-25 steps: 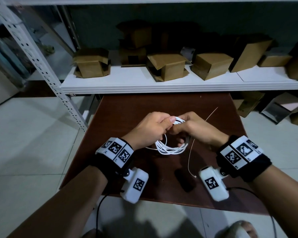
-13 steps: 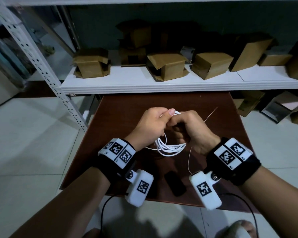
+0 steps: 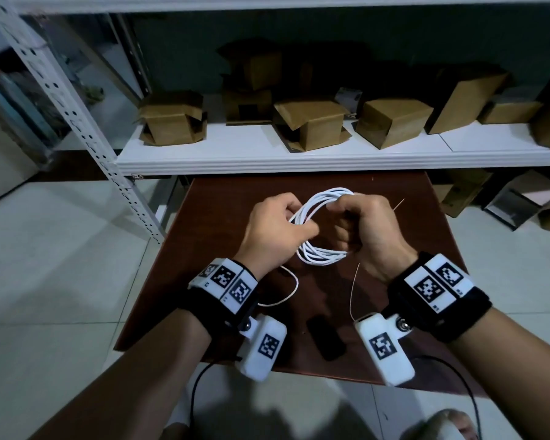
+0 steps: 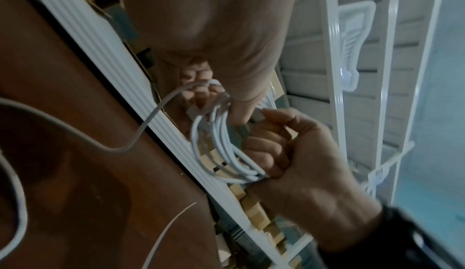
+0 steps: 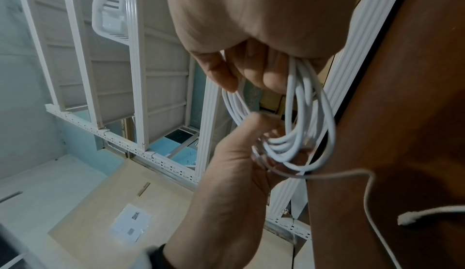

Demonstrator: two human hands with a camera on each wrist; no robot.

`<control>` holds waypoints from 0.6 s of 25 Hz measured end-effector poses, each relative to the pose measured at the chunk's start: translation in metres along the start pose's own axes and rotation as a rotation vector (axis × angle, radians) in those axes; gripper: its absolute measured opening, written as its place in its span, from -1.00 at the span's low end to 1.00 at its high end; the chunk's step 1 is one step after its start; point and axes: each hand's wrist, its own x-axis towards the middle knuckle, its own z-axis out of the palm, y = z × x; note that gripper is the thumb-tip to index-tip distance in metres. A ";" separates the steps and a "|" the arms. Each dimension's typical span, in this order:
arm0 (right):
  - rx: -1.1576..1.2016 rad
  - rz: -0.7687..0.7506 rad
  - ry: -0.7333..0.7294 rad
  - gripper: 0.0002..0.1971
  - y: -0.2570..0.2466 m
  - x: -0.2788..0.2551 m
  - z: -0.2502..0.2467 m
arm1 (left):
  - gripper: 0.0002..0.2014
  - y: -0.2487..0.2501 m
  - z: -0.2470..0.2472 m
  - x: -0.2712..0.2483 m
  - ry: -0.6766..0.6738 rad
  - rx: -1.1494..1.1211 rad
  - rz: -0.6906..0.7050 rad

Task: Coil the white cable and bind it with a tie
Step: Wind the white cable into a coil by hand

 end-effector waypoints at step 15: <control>0.134 -0.066 0.118 -0.52 -0.006 0.003 -0.010 | -0.64 0.000 0.009 -0.006 -0.463 -0.127 -0.273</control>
